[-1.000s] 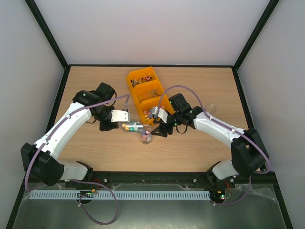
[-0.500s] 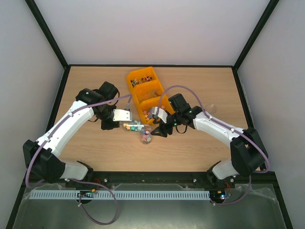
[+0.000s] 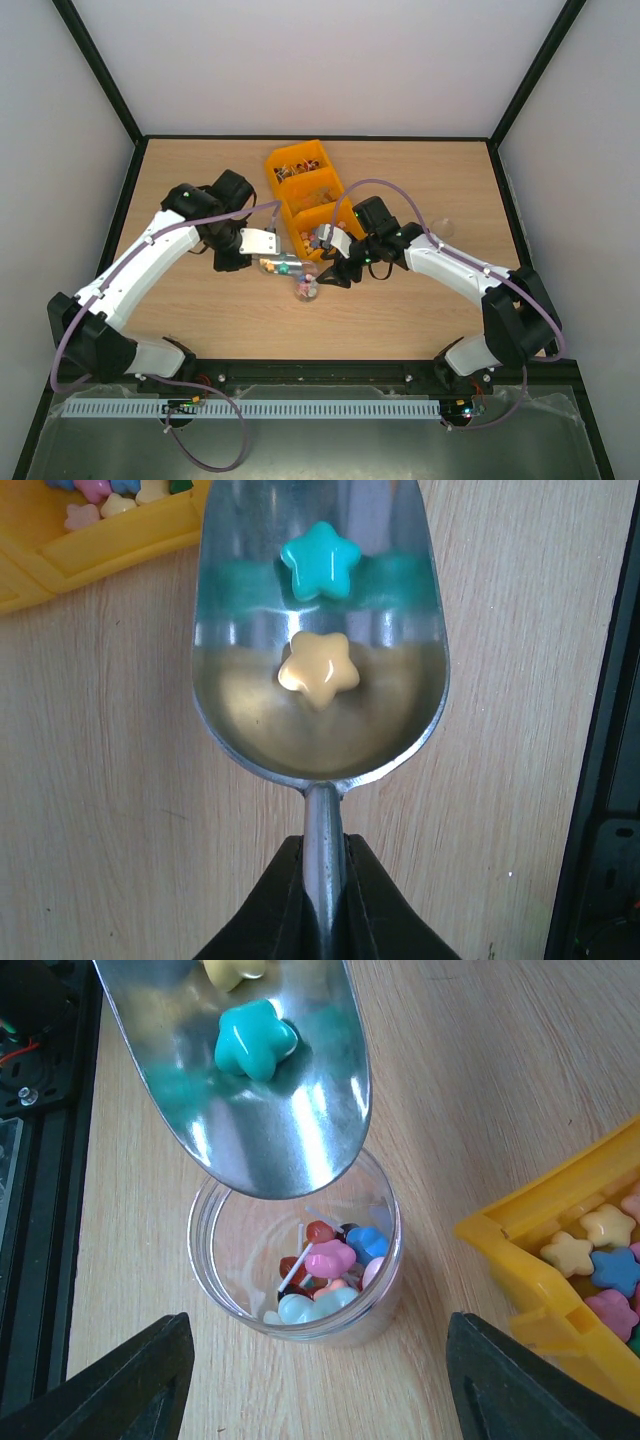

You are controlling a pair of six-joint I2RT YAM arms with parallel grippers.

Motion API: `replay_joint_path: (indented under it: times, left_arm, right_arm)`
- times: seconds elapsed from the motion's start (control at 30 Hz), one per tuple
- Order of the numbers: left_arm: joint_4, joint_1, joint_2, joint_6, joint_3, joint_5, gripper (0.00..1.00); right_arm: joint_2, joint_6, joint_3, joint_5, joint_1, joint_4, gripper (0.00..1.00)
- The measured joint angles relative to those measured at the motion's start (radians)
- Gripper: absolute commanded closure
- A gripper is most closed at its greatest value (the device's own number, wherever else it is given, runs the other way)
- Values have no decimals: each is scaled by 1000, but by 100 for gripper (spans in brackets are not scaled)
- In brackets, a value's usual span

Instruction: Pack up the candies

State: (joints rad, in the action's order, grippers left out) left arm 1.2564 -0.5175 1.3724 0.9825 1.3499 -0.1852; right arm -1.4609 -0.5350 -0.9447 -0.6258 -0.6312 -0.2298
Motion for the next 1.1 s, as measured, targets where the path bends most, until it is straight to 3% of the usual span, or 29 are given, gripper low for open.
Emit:
replay_joint_path:
  times: [0.9,1.1]
  left_arm:
    - [11,-51,5,-11,25,90,98]
    - [3,-24,-2,-10,29,72,98]
  right_arm:
    - [0,6,0,2,0,0,29]
    - [0,43,-23,11,-2,6,19]
